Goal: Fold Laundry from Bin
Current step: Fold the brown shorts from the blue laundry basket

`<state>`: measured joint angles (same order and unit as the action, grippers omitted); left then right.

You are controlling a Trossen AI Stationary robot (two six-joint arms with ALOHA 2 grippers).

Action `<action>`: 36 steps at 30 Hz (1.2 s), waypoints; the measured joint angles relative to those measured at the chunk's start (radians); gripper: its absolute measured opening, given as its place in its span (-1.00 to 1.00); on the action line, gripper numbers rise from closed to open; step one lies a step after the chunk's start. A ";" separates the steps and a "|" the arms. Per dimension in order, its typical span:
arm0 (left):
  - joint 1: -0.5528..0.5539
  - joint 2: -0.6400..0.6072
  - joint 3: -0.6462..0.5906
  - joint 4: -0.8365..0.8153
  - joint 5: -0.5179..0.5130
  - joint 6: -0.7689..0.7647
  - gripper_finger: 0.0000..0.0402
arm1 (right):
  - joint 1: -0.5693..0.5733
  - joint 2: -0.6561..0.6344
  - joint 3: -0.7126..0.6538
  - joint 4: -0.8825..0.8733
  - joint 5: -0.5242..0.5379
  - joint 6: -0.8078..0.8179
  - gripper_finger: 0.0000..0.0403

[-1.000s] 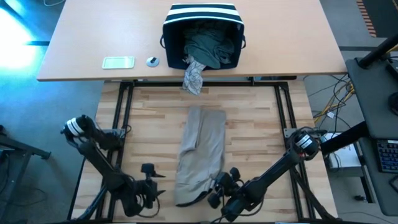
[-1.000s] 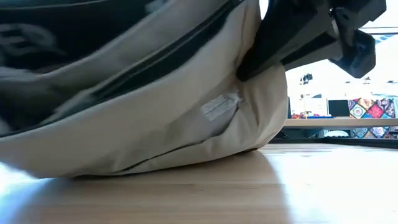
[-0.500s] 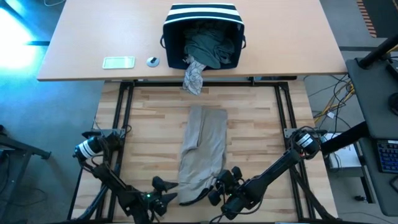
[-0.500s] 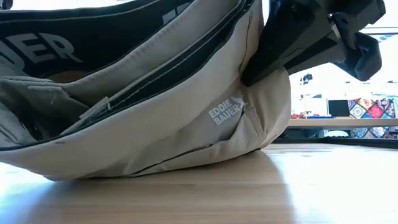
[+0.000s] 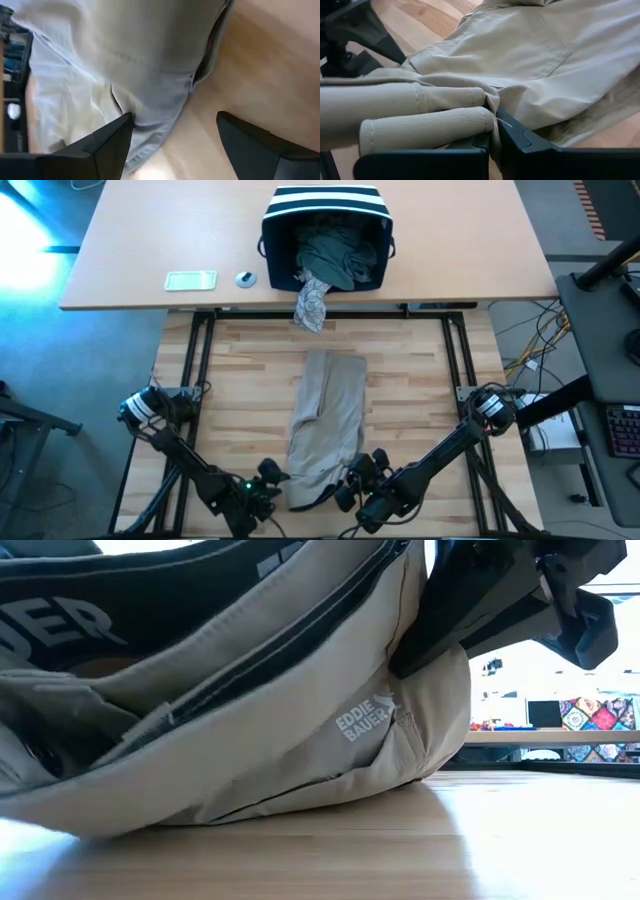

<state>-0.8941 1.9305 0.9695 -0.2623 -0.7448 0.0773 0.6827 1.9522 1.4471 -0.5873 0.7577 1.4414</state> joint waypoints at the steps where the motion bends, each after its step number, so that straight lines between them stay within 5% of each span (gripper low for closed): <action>1: 0.002 0.001 -0.001 0.016 -0.019 0.037 0.38 | 0.000 0.000 0.000 0.000 0.001 -0.002 -0.95; 13: 0.079 0.096 -0.048 0.569 -0.082 0.119 0.31 | 0.009 0.000 0.000 -0.003 0.000 -0.051 -0.95; 17: 0.101 0.103 -0.029 0.555 -0.081 0.064 -0.04 | 0.032 -0.005 0.000 -0.012 -0.010 -0.091 -0.94; 23: 0.136 0.077 0.000 0.481 -0.028 -0.017 -0.89 | 0.082 -0.051 0.000 -0.040 -0.028 -0.240 -0.75; 28: 0.147 0.009 0.014 0.356 0.050 -0.057 -0.83 | 0.157 -0.050 0.001 -0.129 -0.059 -0.446 -0.41; 36: 0.198 -0.057 0.014 0.299 0.247 -0.148 -0.88 | 0.216 0.061 0.000 -0.039 -0.056 -0.787 0.19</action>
<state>-0.6961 1.8736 0.9840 0.0368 -0.4974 -0.0704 0.8986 2.0133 1.4475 -0.6260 0.7022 0.6539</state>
